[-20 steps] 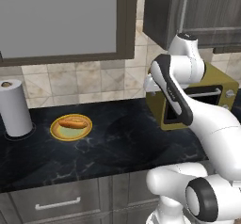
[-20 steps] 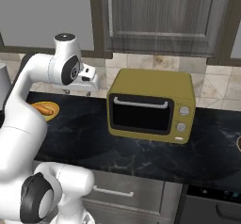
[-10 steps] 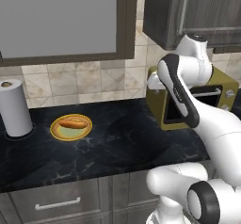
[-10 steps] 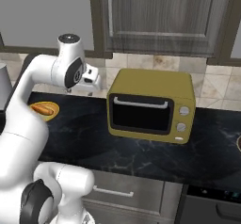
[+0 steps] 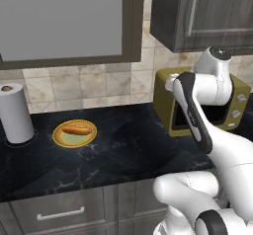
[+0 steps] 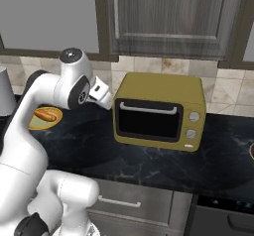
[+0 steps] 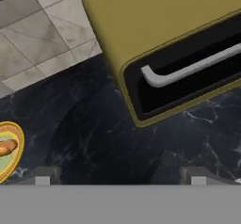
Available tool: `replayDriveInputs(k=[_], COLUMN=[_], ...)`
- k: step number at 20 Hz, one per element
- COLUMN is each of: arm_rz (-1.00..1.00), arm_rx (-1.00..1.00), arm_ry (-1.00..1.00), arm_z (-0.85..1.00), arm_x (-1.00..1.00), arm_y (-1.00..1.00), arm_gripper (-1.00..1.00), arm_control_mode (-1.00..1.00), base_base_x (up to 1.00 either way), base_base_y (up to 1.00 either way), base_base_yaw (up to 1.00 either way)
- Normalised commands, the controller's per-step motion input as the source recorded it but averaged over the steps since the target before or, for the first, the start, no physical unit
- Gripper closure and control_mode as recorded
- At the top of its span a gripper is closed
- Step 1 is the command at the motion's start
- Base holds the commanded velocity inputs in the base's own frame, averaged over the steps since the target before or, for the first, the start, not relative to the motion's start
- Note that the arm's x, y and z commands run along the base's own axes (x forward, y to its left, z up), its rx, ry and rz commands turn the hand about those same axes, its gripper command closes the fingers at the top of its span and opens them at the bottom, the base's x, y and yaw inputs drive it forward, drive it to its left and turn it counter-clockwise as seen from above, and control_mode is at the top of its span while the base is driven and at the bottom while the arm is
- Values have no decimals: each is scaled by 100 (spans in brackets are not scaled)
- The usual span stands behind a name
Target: Open the toaster oven door. Place the hotdog bun on the bottom rack in the toaster oven and place the chicken drumstick on the top rack.
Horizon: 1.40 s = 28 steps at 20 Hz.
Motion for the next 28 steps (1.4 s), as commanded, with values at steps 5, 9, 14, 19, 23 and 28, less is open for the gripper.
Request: replayDriveInputs(k=[5, 9, 14, 19, 23, 28], arm_rz=[-35, -16, -14, -10, -8, -13], arm_rx=[19, 25, 16, 12, 22, 26], arm_ry=[1, 0, 4, 2, 4, 9], arm_z=[-1, 0, -10, -13, -16, -21], arm_x=[-10, -1, 7, 9, 6, 13], arm_y=[-44, -45, -50, -35, -26, -23], arm_gripper=[-100, -100, -100, -100, -100, -100], arm_control_mode=[-100, -100, -100, -100, -100, -100], base_base_x=[0, 0, 0, 0, 0, 0], base_base_y=[0, 0, 0, 0, 0, 0], base_base_yaw=[0, 0, 0, 0, 0, 0])
